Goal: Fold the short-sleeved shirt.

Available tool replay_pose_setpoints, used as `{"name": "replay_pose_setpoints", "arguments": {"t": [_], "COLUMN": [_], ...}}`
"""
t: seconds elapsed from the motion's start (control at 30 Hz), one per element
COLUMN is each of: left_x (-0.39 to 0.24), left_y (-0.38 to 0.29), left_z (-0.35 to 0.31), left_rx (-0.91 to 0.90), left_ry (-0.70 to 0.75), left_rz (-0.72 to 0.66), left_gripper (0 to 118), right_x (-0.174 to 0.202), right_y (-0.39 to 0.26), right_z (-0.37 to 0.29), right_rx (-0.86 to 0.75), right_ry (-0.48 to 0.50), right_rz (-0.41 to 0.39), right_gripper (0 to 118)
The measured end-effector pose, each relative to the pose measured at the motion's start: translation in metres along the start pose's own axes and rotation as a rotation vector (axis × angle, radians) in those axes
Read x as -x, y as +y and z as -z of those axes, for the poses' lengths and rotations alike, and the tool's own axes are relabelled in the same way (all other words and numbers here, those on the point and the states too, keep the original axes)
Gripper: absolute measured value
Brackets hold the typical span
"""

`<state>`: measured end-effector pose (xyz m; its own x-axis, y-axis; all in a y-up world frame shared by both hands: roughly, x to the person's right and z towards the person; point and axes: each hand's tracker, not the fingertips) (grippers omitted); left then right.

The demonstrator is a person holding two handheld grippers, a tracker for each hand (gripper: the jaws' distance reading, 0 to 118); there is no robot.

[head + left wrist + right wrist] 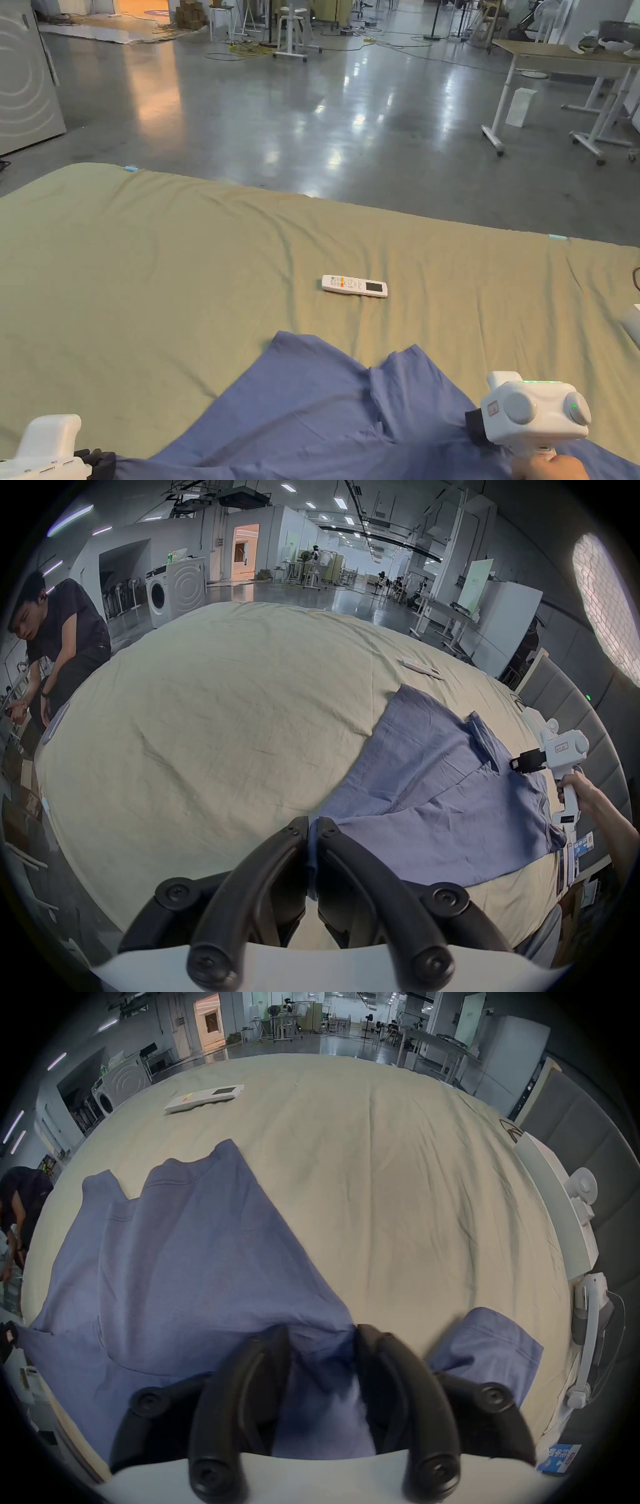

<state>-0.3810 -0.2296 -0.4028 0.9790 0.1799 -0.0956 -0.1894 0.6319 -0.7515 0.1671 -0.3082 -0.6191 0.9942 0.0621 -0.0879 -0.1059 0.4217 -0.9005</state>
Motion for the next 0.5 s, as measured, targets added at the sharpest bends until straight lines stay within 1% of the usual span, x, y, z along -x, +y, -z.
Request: {"name": "replay_pose_setpoints", "arguments": {"t": [0.03,0.07,0.17,0.23,0.37,0.5], "left_x": [-0.001,-0.001,-0.002,-0.001,-0.004,-0.009], "left_y": [0.0,0.0,-0.001,-0.001,0.003,0.01], "left_z": [0.001,0.001,0.002,0.002,-0.002,-0.01], "left_rx": [0.002,0.006,0.013,0.012,-0.005,-0.036], "left_ry": [0.001,0.004,0.014,0.014,0.009,0.002], "left_rz": [0.002,0.005,0.014,0.012,0.013,0.015], "left_gripper": [6,6,6,6,6,6], "right_x": [0.003,0.005,0.009,0.007,-0.001,-0.005], "right_y": [0.0,0.0,-0.002,-0.006,-0.013,-0.023], "right_z": [0.0,0.001,0.002,-0.008,-0.047,-0.095], "right_rx": [-0.009,-0.012,-0.026,-0.091,-0.218,-0.333], "right_ry": [-0.002,0.001,-0.017,-0.028,-0.002,-0.013], "right_rz": [0.001,-0.001,-0.015,-0.021,0.029,0.02], "right_gripper": [12,7,3,3,2,2]}}
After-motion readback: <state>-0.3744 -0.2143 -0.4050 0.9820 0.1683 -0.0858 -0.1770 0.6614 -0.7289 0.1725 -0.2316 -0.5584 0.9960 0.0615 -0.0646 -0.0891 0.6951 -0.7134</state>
